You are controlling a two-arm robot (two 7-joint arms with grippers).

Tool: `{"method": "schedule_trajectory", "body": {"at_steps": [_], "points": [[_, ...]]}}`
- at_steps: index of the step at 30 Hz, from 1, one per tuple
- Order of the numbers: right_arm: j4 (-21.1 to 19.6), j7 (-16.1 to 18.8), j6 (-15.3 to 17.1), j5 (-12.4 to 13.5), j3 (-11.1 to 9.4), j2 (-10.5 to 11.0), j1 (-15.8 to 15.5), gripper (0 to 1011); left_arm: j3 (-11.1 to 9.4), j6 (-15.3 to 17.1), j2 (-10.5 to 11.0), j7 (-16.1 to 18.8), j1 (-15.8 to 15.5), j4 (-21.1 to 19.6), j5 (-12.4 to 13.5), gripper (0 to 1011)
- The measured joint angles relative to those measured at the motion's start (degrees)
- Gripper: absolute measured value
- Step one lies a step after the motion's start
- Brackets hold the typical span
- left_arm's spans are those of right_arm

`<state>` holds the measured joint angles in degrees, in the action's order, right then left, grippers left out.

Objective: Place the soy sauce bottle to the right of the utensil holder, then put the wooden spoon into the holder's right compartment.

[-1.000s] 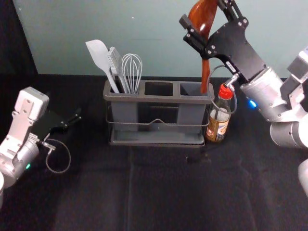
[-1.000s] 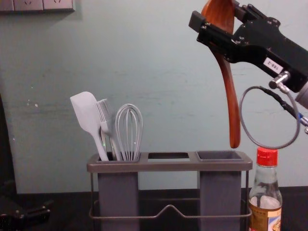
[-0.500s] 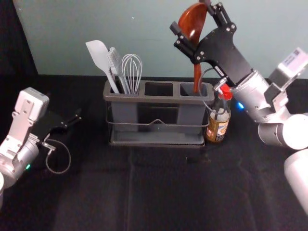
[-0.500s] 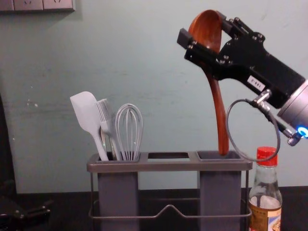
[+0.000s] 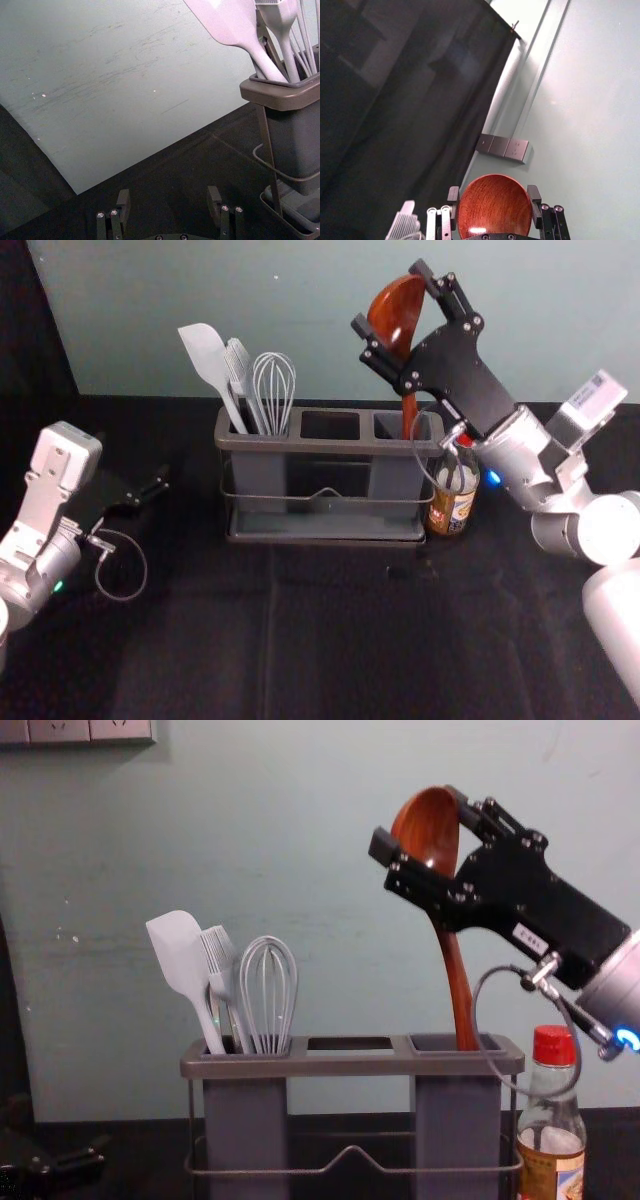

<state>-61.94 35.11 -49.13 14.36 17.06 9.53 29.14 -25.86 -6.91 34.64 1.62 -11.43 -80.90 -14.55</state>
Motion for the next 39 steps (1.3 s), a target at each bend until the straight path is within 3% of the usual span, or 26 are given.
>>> {"method": "schedule_trajectory", "body": {"at_steps": [31,39], "points": [[4.41,0.61,-2.49,-0.92,-0.61,-0.64,-3.21,839,0.00,0.00,0.00,0.00,0.00,0.00,0.00,1005],[4.29,0.65,-3.59,-0.32,-1.14,-0.95,-3.49,1002,0.00,0.00,0.00,0.00,0.00,0.00,0.00,1005]]}}
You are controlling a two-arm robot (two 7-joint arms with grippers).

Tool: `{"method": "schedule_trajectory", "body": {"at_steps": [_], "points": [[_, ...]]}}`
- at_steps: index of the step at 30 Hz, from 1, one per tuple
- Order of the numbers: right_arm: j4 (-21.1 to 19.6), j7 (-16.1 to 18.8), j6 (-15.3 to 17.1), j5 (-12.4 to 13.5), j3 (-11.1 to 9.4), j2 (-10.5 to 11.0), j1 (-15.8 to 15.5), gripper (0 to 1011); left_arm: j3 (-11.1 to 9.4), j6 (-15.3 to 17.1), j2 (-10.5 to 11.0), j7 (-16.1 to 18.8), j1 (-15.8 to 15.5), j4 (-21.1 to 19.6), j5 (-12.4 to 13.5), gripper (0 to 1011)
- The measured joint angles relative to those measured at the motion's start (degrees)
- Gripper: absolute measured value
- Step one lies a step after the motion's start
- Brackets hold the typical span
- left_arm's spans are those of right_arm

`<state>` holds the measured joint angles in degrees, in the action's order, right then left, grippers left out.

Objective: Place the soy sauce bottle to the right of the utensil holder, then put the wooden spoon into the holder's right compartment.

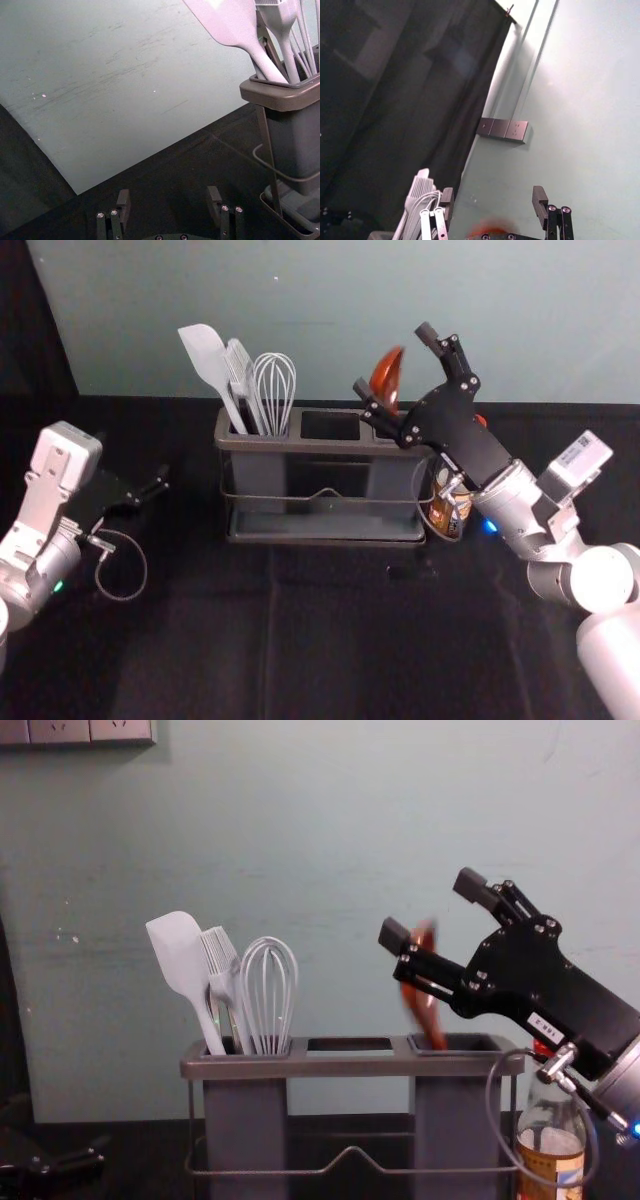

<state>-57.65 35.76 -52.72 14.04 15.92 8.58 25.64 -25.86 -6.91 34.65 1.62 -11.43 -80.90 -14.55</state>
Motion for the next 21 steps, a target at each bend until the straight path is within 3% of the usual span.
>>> {"method": "schedule_trajectory", "body": {"at_steps": [8,12,21], "points": [[-4.85,-0.46,0.85,1.36,-1.56,0.09,-1.81,1002,0.00,0.00,0.00,0.00,0.00,0.00,0.00,1005],[-9.49,-1.72,3.84,0.84,-2.24,0.87,-3.96,1002,0.00,0.00,0.00,0.00,0.00,0.00,0.00,1005],[-22.82,-7.09,14.05,-1.82,-4.40,3.86,-12.05,1002,0.00,0.00,0.00,0.00,0.00,0.00,0.00,1005]]}}
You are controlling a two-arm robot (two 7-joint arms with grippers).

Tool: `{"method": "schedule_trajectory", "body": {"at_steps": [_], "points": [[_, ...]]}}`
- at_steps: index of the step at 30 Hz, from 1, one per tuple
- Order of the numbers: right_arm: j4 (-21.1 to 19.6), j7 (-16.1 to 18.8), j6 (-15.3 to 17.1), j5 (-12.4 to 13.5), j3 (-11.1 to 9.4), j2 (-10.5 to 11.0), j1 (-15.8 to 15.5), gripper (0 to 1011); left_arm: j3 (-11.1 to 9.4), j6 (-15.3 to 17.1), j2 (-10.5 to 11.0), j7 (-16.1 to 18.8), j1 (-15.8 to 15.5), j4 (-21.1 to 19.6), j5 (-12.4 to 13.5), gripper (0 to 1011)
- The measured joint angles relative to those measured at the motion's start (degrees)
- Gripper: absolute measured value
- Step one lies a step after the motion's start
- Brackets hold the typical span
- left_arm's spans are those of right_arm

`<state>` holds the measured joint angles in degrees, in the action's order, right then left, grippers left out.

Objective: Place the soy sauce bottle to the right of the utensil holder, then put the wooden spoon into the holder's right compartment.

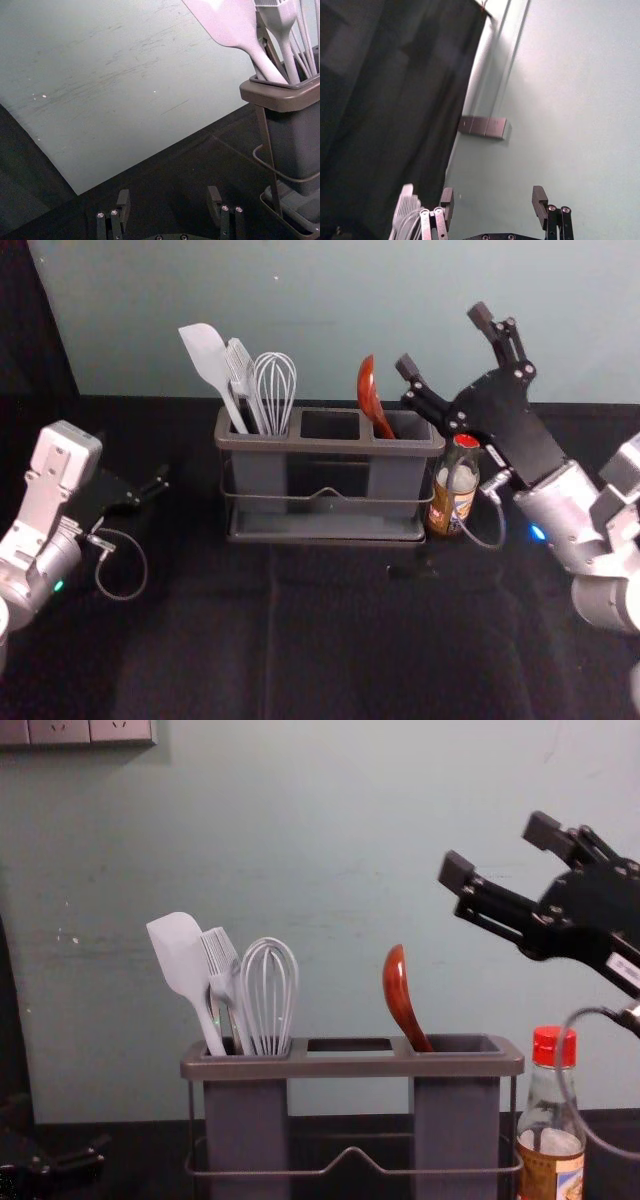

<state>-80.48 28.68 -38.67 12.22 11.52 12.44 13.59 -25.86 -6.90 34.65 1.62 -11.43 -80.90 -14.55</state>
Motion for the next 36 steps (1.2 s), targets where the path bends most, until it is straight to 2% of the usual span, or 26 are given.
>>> {"method": "schedule_trajectory", "body": {"at_steps": [7,8,11,14,18,22,27,33,36], "points": [[-9.25,-2.92,10.04,0.47,-1.50,3.01,-6.27,1002,0.00,0.00,0.00,0.00,0.00,0.00,0.00,1005],[-11.44,-3.28,13.05,1.42,-1.80,3.81,-7.76,1002,0.00,0.00,0.00,0.00,0.00,0.00,0.00,1005],[-14.44,-3.63,16.89,3.01,-2.23,5.09,-10.03,1002,0.00,0.00,0.00,0.00,0.00,0.00,0.00,1005],[-18.67,-4.34,22.20,5.47,-3.01,6.87,-13.53,1002,0.00,0.00,0.00,0.00,0.00,0.00,0.00,1005],[-21.71,-4.44,26.51,7.95,-3.77,9.10,-16.94,1002,0.00,0.00,0.00,0.00,0.00,0.00,0.00,1005],[-22.80,-4.16,29.35,9.87,-4.43,11.26,-19.35,1002,0.00,0.00,0.00,0.00,0.00,0.00,0.00,1005],[-22.07,-3.59,30.56,12.00,-5.81,13.63,-21.76,1002,0.00,0.00,0.00,0.00,0.00,0.00,0.00,1005],[-19.24,-5.07,29.96,11.15,-7.19,14.79,-22.25,1002,0.00,0.00,0.00,0.00,0.00,0.00,0.00,1005],[-16.25,-6.14,28.44,9.12,-7.72,14.96,-20.83,1002,0.00,0.00,0.00,0.00,0.00,0.00,0.00,1005]]}}
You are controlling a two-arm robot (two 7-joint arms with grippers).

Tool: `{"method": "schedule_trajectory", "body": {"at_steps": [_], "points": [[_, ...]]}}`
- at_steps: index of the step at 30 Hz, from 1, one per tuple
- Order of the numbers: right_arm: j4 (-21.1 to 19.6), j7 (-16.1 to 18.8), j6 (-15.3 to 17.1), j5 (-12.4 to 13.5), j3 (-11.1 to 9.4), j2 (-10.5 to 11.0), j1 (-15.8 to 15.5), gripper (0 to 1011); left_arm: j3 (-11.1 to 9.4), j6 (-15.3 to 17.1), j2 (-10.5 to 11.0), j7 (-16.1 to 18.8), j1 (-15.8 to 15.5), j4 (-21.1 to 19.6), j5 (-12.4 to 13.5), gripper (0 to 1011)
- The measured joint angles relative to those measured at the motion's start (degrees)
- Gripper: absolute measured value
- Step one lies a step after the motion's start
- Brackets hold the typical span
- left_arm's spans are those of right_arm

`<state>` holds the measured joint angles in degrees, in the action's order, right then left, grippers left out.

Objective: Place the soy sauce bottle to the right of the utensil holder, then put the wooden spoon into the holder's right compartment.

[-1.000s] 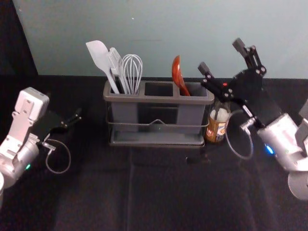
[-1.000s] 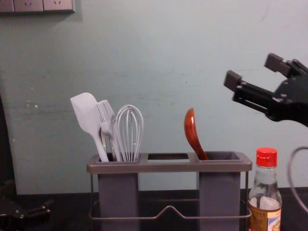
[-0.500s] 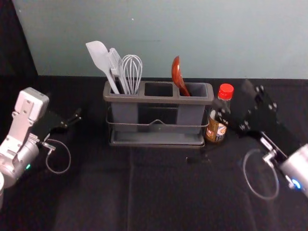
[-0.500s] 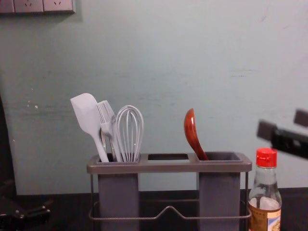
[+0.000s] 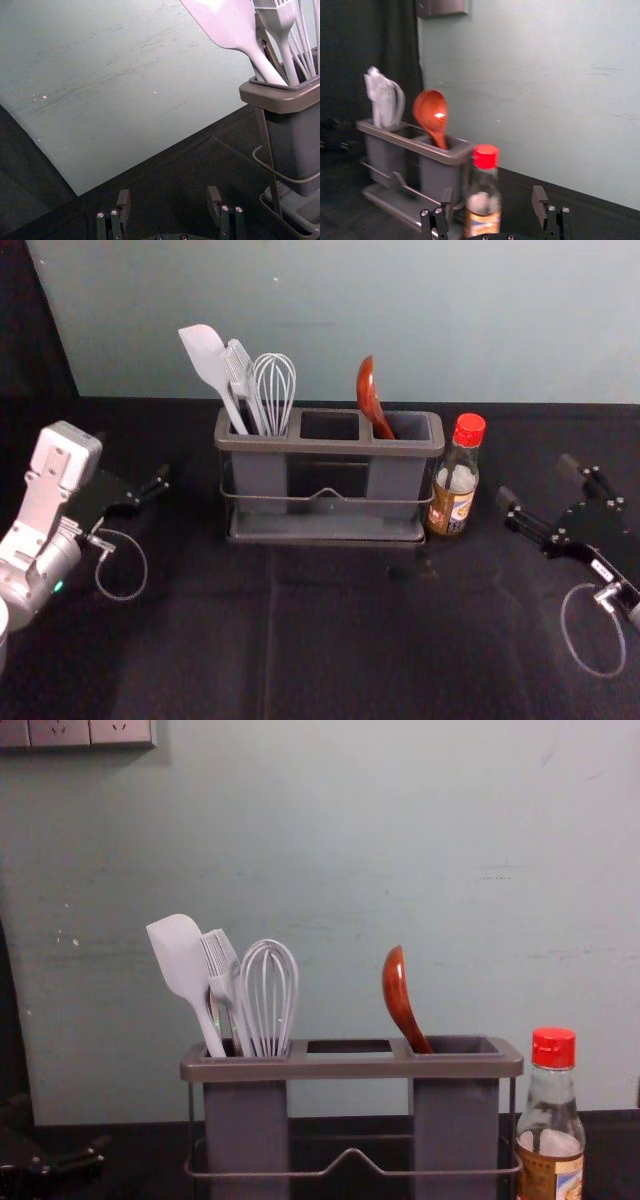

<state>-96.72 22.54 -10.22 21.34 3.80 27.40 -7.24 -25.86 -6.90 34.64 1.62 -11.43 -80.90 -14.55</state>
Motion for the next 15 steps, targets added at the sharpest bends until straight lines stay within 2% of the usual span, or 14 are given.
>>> {"method": "schedule_trajectory", "body": {"at_steps": [4,6,11,15], "points": [[2.59,-1.20,-0.64,-1.92,-0.09,-0.40,1.85,1002,0.00,0.00,0.00,0.00,0.00,0.00,0.00,1005],[4.72,-2.40,-1.11,-3.44,-0.10,-1.27,3.63,1002,0.00,0.00,0.00,0.00,0.00,0.00,0.00,1005],[10.12,-7.08,-3.31,-8.16,0.03,-4.82,8.39,1002,0.00,0.00,0.00,0.00,0.00,0.00,0.00,1005],[13.81,-10.13,-4.75,-10.47,-0.05,-7.63,11.36,1002,0.00,0.00,0.00,0.00,0.00,0.00,0.00,1005]]}}
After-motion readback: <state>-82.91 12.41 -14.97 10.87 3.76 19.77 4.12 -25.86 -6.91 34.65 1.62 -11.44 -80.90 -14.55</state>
